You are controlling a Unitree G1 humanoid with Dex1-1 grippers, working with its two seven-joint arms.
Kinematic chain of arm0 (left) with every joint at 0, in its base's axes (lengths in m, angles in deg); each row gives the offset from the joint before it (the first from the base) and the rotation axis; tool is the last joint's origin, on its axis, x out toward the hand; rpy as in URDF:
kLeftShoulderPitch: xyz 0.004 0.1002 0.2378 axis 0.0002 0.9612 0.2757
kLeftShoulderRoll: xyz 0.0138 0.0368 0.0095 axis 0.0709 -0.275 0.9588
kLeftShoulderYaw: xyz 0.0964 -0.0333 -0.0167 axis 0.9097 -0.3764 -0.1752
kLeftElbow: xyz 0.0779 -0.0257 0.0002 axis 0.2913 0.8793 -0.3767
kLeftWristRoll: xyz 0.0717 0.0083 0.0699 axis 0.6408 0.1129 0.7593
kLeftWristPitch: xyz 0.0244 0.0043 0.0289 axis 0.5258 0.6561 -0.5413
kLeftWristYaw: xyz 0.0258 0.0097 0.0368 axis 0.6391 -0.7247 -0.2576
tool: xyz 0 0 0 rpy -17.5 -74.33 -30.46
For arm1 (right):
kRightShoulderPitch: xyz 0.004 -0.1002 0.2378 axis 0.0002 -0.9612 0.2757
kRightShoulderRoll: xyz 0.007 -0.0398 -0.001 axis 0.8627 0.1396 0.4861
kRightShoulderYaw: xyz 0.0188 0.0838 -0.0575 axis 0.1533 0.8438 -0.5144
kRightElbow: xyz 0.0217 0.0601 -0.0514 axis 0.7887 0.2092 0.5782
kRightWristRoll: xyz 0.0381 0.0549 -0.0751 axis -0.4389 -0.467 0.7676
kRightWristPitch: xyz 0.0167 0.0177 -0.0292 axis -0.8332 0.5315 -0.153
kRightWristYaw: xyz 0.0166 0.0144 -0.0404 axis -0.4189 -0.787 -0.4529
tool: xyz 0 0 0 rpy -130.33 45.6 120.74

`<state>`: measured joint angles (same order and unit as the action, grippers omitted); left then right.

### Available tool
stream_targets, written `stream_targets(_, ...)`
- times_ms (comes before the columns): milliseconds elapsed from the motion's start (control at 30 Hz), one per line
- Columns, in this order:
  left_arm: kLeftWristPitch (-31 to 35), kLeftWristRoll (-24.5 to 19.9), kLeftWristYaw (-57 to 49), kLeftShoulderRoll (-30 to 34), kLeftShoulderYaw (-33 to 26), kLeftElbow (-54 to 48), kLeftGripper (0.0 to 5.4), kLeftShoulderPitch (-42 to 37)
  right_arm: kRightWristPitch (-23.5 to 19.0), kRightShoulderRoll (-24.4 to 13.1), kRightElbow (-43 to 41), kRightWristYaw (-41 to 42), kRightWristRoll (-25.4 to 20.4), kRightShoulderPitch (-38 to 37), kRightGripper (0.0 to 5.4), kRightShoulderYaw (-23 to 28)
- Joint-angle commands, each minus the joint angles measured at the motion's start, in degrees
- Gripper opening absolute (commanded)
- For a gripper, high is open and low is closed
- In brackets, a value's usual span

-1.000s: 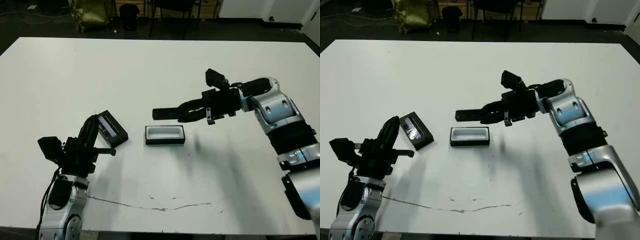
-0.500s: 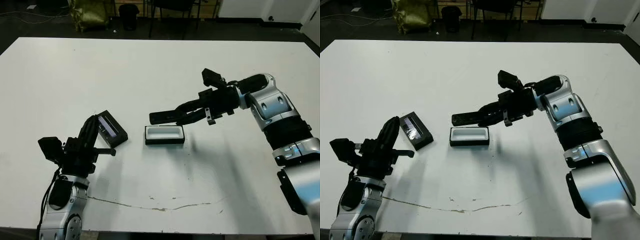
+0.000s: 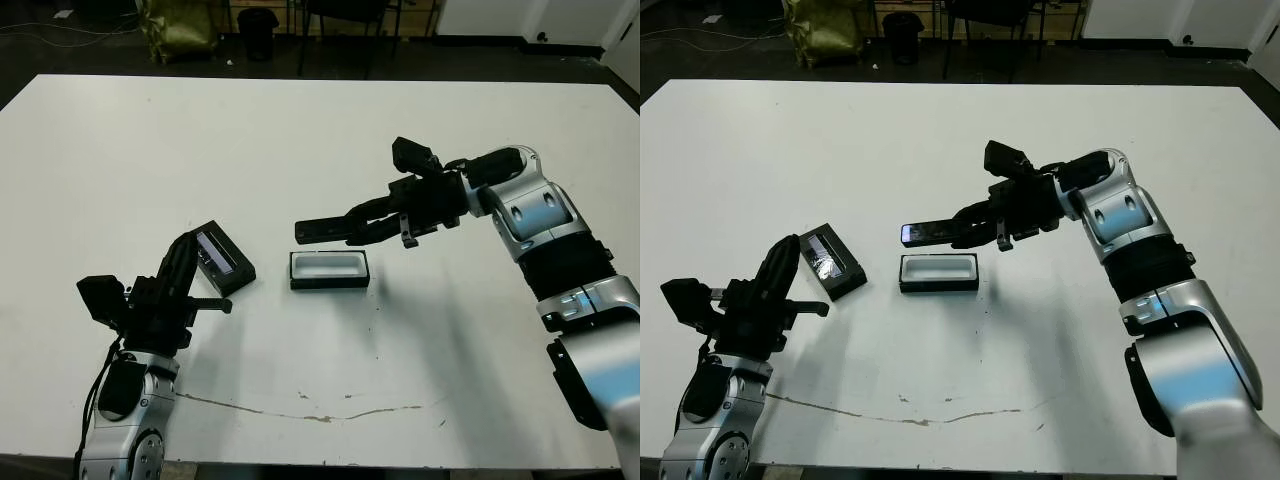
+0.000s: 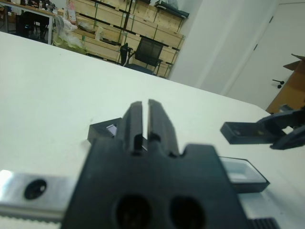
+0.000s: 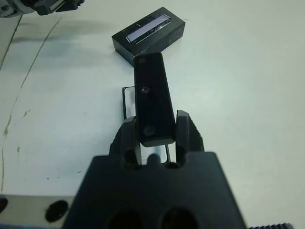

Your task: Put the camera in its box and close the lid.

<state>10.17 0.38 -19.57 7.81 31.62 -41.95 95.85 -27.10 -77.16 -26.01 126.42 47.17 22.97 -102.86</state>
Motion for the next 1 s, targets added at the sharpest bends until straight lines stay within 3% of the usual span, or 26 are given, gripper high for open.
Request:
stream_targets(33,1.0,0.2,-0.4,0.1,-0.1,0.4,0.00,1.1,0.3,0.4,1.1,0.2,1.1,-0.7,0.38,-1.0)
stream_targets(533,1.5,0.1,-1.2,0.0,0.1,-0.2,0.00,1.2,2.9,0.3,1.2,0.7,4.2,-2.3,0.38,-3.7)
stream_targets(1000,1.4,-0.4,-0.6,0.2,0.1,0.0,0.00,0.9,2.4,0.4,2.0,0.7,6.9,-2.2,0.38,-5.1)
